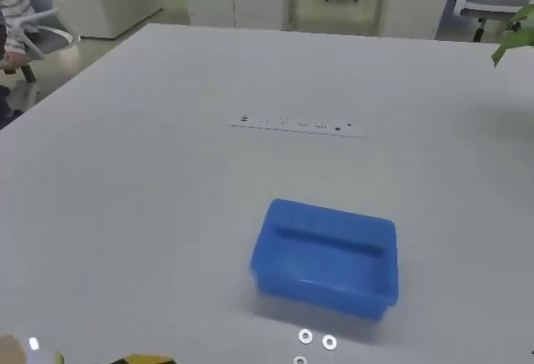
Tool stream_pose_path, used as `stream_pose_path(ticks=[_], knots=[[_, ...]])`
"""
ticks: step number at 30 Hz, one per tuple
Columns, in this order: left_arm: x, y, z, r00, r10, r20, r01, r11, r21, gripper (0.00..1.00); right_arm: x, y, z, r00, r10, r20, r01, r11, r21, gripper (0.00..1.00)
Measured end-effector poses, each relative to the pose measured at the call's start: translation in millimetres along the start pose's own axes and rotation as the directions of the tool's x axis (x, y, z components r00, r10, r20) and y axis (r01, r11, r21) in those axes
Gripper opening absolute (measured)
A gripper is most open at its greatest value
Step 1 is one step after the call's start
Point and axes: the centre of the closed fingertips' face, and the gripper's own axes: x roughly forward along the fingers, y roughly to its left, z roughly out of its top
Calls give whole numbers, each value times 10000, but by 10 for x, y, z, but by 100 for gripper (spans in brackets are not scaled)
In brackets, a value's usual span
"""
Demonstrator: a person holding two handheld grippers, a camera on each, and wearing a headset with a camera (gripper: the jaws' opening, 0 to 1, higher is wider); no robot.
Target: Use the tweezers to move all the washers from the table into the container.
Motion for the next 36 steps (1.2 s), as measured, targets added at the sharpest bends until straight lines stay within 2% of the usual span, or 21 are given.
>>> stream_pose_path(ticks=[1,3,5,7,8,10,12,13,15,17,19,21,24,25,26,27,28,29,30,31,36], knots=[[16,13,2,9999,-10,-131,13,9998,212,46,71,62,24,9992,407,-45,-407,9992,-58,37],[51,-18,-1,9984,-402,-399,419,9982,424,40,174,136,67,9968,800,-31,-801,9966,-216,32],[100,-25,29,9968,-640,-474,663,9966,485,34,266,255,70,9896,1434,-138,-1437,9893,-238,27],[150,-76,0,9887,-1213,-878,1260,9908,495,27,348,355,64,9815,1903,-224,-1909,9810,-330,24],[180,-59,6,9887,-1192,-905,1248,9904,587,25,362,374,61,9794,2003,-258,-2011,9789,-355,22],[234,-93,-41,9785,-1538,-1371,1671,9817,913,22,427,463,30,9701,2390,-414,-2409,9693,-489,19],[296,-77,-62,9750,-1486,-1654,1733,9739,1467,21,478,522,-11,9620,2670,-581,-2707,9601,-702,16],[320,-90,-100,9680,-1583,-1949,1904,9688,1585,20,497,539,-21,9604,2718,-612,-2758,9585,-718,15],[374,-93,-115,9650,-1590,-2085,1954,9663,1675,16,536,594,-49,9528,2953,-704,-2999,9515,-678,14],[401,-101,-159,9565,-1700,-2372,2148,9603,1779,14,574,670,-77,9423,3237,-848,-3299,9412,-725,13],[419,-102,-247,9411,-1729,-2906,2385,9486,2080,11,614,731,-149,9309,3433,-1249,-3542,9319,-788,12],[440,-99,-313,9309,-1575,-3295,2516,9306,2660,8,650,783,-230,9163,3619,-1717,-3835,9163,-1154,12],[458,-95,-412,9128,-1346,-3855,2716,9051,3271,6,707,815,-304,9052,3640,-2196,-4012,9021,-1586,12],[464,-96,-445,9071,-1259,-4017,2738,9012,3359,6,736,836,-322,8982,3696,-2378,-4148,8918,-1808,11],[471,-83,-456,9060,-1106,-4086,2696,8949,3555,5,740,860,-366,8885,3717,-2690,-4275,8835,-1916,11],[477,-71,-451,9072,-949,-4098,2648,8859,3809,4,764,859,-361,8887,3690,-2721,-4305,8757,-2188,10],[479,-63,-469,9021,-788,-4242,2710,8685,4151,3,775,865,-380,8830,3710,-2876,-4406,8663,-2352,10],[481,-59,-483,8982,-701,-4339,2760,8582,4328,3,796,861,-402,8789,3662,-3057,-4465,8571,-2569,9],[501,-69,-442,9068,-690,-4158,2747,8450,4589,2,807,866,-409,8765,3673,-3111,-4523,8497,-2711,9],[494,-68,-458,9027,-634,-4256,2745,8465,4562,2,824,867,-415,8754,3658,-3159,-4528,8493,-2714,9],[520,-85,-463,8976,-702,-4352,3045,8126,4969,1,851,884,-422,8614,3829,-3337,-4793,8302,-2847,10]])
